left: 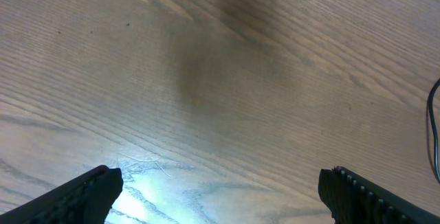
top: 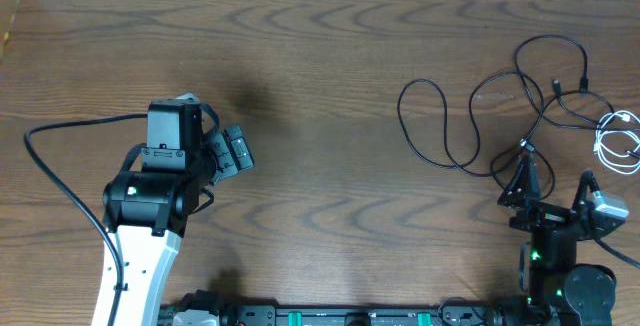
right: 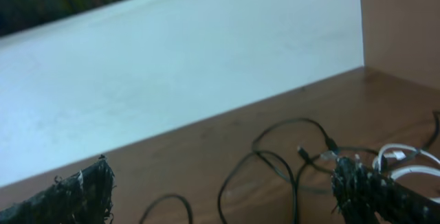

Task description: Untangle cables

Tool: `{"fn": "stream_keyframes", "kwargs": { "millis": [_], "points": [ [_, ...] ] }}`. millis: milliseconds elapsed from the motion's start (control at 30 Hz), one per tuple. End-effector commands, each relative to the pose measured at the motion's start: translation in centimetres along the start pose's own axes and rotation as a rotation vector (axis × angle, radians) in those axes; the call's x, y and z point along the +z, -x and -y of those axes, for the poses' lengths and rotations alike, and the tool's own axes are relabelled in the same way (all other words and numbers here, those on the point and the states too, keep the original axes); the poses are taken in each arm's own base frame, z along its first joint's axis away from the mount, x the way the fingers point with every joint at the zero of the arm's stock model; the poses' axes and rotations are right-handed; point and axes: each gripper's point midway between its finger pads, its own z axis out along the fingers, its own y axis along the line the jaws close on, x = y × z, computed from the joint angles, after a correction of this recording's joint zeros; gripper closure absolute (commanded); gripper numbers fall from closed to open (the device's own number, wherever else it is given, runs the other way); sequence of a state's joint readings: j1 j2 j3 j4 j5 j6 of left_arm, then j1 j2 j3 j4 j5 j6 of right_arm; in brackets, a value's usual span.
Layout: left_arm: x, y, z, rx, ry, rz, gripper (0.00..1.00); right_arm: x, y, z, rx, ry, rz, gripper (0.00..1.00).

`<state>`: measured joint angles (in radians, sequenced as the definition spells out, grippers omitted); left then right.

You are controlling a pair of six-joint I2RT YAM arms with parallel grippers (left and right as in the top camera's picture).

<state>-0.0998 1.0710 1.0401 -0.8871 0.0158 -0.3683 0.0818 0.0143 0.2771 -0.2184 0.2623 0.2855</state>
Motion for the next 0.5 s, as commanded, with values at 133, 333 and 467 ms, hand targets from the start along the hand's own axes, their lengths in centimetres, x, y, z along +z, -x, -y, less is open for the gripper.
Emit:
{"fn": "stream_keyframes", "kwargs": {
  "millis": [133,333,467],
  "points": [
    [-0.2,0.3,-0.3,0.004,0.017,0.012,0.02,-0.1,2.1,-0.5,0.037,0.025,0.096,0.01],
    [-0.2,0.3,-0.3,0.005,0.017,0.012,0.02,-0.2,3.1,-0.8,0.048,0.037,0.137,0.01],
    [-0.2,0.3,-0.3,0.004,0.017,0.012,0.02,-0.7,5.5,-1.4,0.076,0.066,0.234,0.01]
  ]
}}
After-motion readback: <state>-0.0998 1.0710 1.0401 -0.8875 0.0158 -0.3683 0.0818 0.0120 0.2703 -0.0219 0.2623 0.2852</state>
